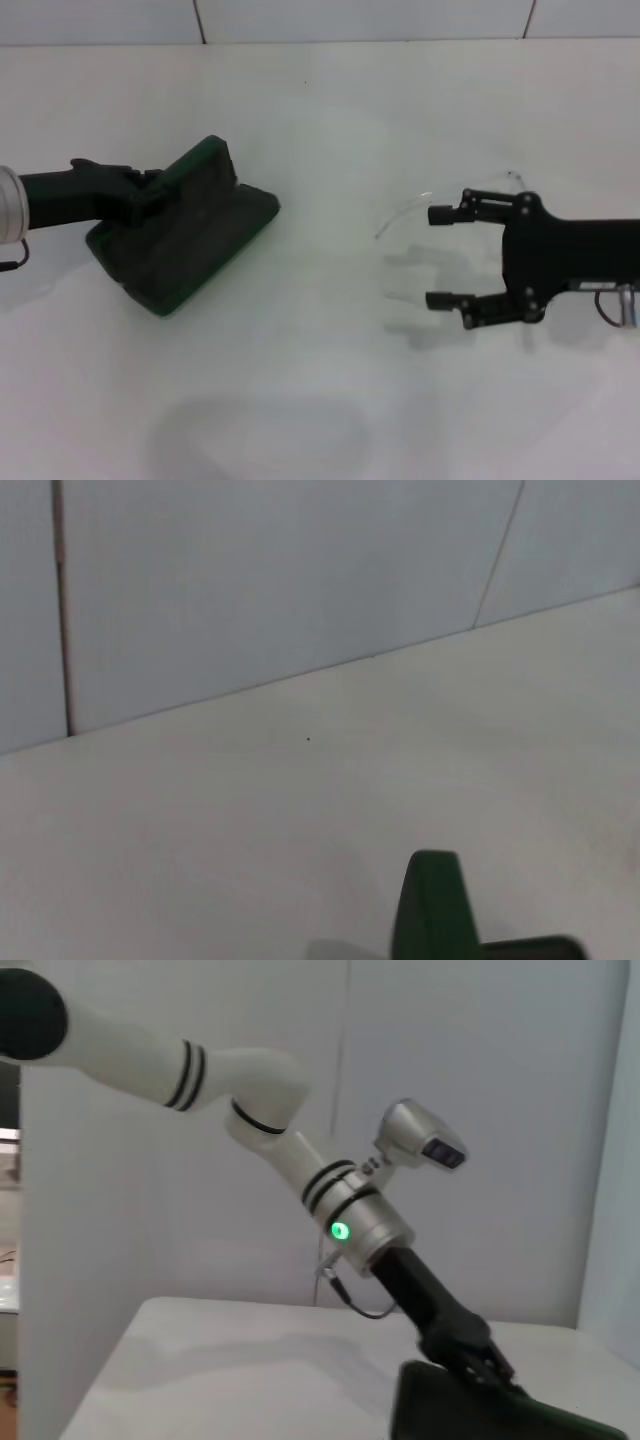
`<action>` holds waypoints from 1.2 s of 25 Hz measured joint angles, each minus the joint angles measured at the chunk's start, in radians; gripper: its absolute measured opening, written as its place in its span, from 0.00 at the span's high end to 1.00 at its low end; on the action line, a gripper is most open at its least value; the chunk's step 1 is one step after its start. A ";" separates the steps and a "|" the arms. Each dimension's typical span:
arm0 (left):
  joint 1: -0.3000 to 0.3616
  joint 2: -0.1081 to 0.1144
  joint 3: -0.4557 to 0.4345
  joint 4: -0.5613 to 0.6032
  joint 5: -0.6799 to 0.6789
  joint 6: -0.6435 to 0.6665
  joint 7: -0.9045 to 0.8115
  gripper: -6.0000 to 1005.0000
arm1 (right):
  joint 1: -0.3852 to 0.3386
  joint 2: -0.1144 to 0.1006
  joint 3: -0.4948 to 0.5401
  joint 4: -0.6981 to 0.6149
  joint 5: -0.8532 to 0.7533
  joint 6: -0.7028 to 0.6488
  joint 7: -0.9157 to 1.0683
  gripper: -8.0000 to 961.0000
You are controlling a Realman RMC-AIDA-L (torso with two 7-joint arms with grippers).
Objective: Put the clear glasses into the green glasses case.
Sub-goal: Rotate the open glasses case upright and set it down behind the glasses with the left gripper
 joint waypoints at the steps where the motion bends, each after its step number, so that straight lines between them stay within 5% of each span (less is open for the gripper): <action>1: -0.004 0.000 0.000 0.000 0.007 -0.001 0.004 0.61 | 0.000 0.000 0.000 -0.007 -0.009 -0.006 0.000 0.14; 10: -0.087 -0.004 0.023 0.003 0.033 -0.002 0.069 0.80 | -0.012 0.002 -0.001 -0.040 -0.042 -0.015 0.004 0.14; 18: -0.247 -0.006 0.135 -0.046 0.011 -0.041 0.216 0.77 | -0.043 0.030 0.002 -0.033 -0.074 0.000 -0.034 0.14; 24: -0.406 -0.007 0.296 -0.200 0.010 -0.263 0.299 0.75 | -0.090 0.037 0.042 -0.026 -0.077 0.011 -0.044 0.14; 30: -0.447 -0.011 0.418 -0.242 0.006 -0.316 0.305 0.72 | -0.112 0.054 0.048 0.002 -0.078 0.029 -0.075 0.14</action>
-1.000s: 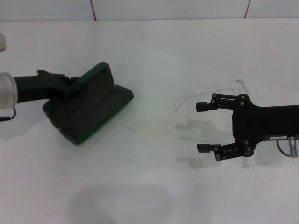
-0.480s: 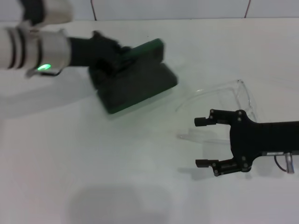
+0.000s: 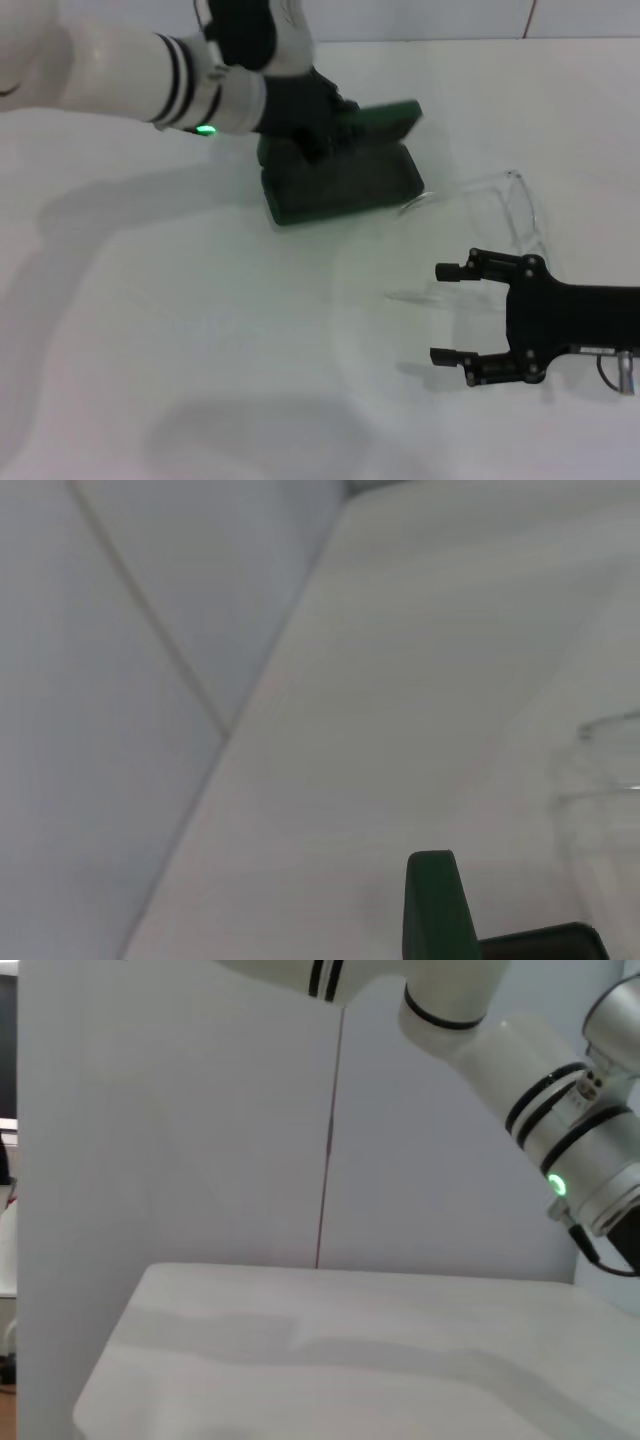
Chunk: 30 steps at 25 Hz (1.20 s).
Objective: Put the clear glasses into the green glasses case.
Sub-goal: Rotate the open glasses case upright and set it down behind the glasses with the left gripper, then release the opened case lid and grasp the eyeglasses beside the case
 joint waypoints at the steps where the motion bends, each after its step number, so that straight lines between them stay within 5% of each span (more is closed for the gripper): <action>1: -0.003 0.000 0.020 0.002 -0.005 0.007 0.000 0.72 | -0.007 0.001 0.002 0.000 0.002 0.001 -0.005 0.14; 9: -0.039 0.001 0.094 0.008 -0.056 0.088 0.027 0.69 | -0.025 0.002 0.031 0.018 -0.003 0.002 -0.016 0.14; 24: 0.001 0.000 0.110 0.020 -0.060 0.084 0.031 0.64 | -0.040 0.012 0.033 0.022 -0.009 0.001 -0.012 0.14; 30: 0.103 -0.001 0.124 0.137 -0.174 0.094 0.048 0.58 | -0.053 0.014 0.051 0.018 -0.004 -0.009 0.006 0.14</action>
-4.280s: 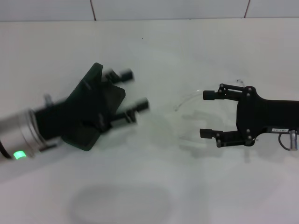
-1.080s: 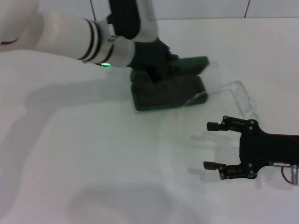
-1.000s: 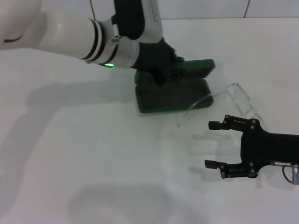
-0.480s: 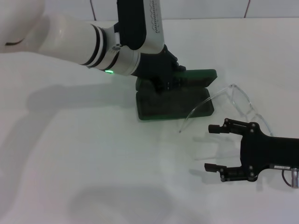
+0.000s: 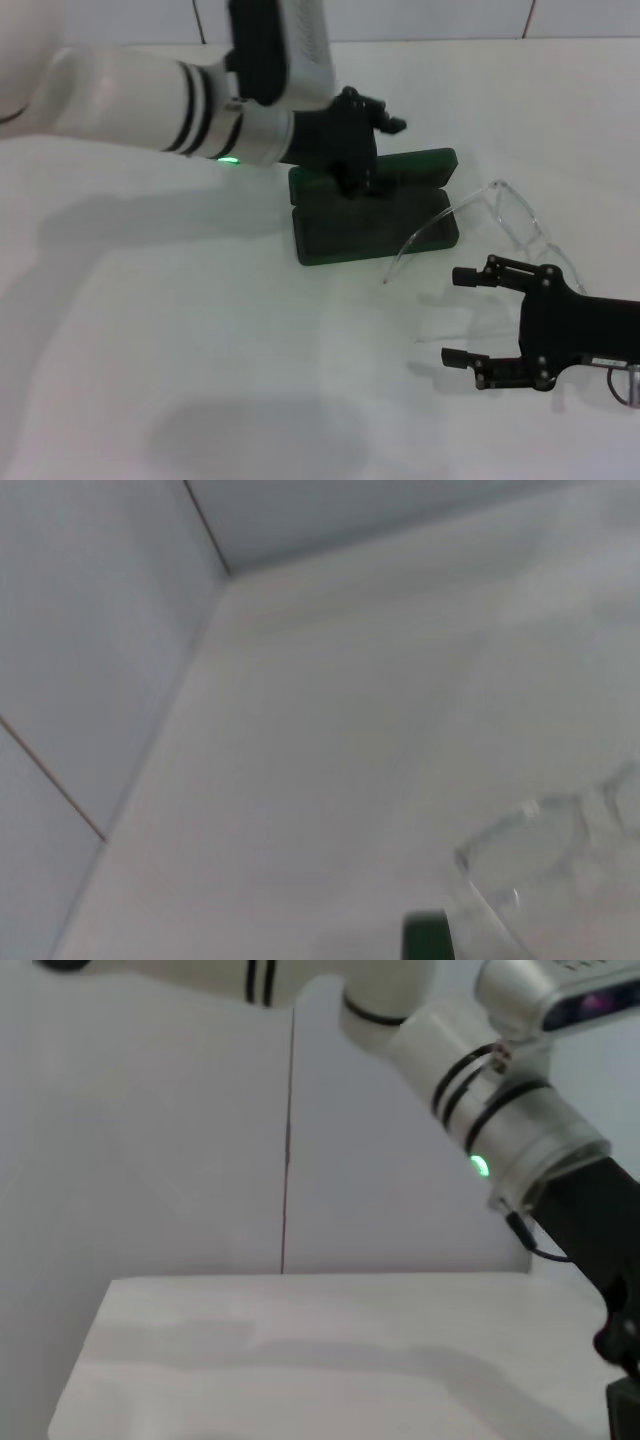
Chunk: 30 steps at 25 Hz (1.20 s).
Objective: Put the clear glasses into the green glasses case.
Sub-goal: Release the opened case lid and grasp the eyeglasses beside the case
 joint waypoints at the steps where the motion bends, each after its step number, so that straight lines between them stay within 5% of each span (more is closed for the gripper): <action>1: 0.047 0.001 0.001 0.042 -0.061 0.008 0.032 0.55 | -0.002 0.000 0.008 -0.007 0.000 -0.009 0.015 0.14; 5: 0.181 0.002 0.003 0.139 -0.208 0.043 0.127 0.41 | -0.022 -0.021 0.064 -0.129 -0.034 -0.046 0.216 0.14; 9: 0.310 0.003 -0.002 0.177 -0.335 0.063 0.180 0.41 | -0.074 -0.051 0.169 -0.414 -0.201 -0.006 0.592 0.14; 11: 0.354 0.003 -0.004 0.157 -0.402 0.070 0.232 0.41 | -0.110 -0.031 0.275 -0.598 -0.373 0.026 0.806 0.14; 15: 0.419 0.003 -0.004 0.098 -0.519 0.100 0.337 0.41 | -0.143 0.055 0.456 -0.989 -0.774 0.021 1.220 0.14; 18: 0.432 0.004 -0.005 0.048 -0.565 0.129 0.386 0.41 | -0.098 0.070 0.485 -1.169 -1.004 -0.039 1.470 0.14; 23: 0.422 0.008 -0.043 -0.032 -0.589 0.197 0.431 0.41 | 0.017 0.089 0.478 -1.241 -1.303 -0.097 1.738 0.14; 30: 0.396 0.008 -0.080 -0.101 -0.594 0.233 0.460 0.41 | 0.049 0.094 0.350 -1.191 -1.453 -0.028 1.848 0.14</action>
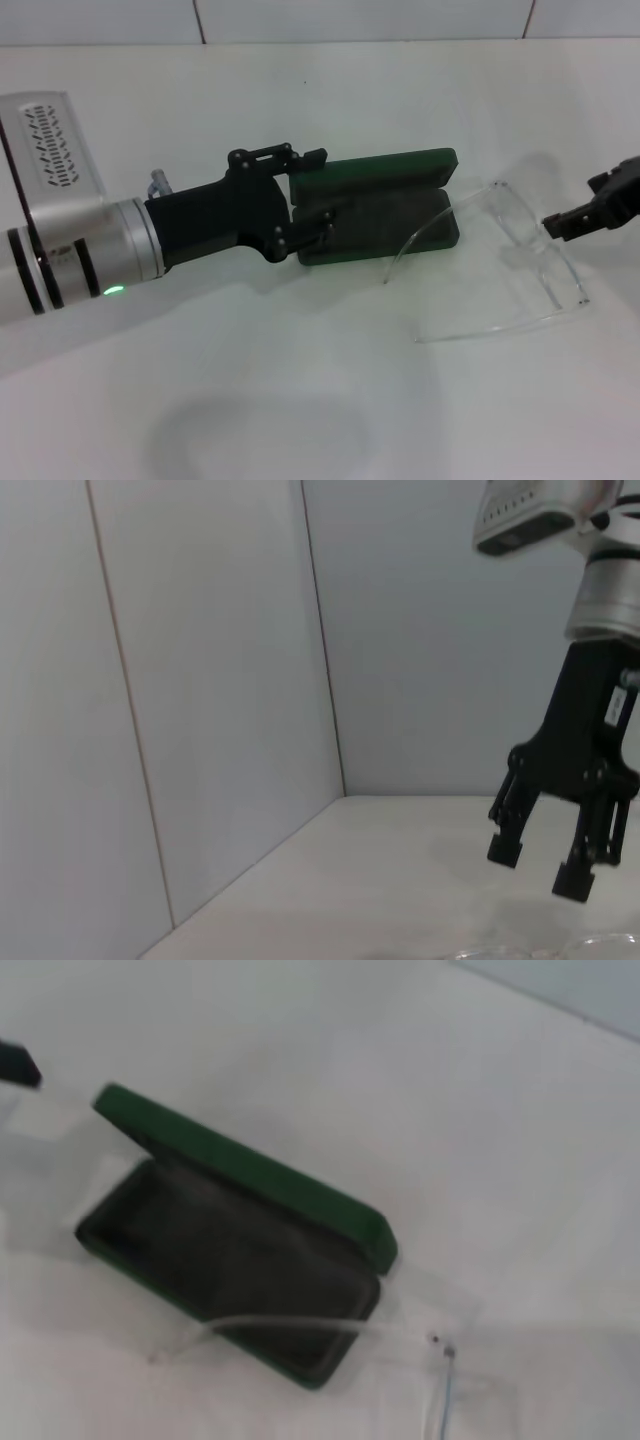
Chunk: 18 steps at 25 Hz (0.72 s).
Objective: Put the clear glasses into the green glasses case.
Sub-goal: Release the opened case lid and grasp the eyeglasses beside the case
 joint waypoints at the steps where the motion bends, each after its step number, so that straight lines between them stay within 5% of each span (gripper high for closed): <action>1: 0.000 0.000 0.000 -0.004 0.000 0.003 0.003 0.41 | 0.005 0.000 -0.012 0.013 -0.007 0.007 0.001 0.14; 18: -0.001 -0.003 -0.002 -0.014 -0.001 0.018 0.040 0.41 | 0.107 0.007 -0.102 0.346 -0.007 0.201 0.007 0.14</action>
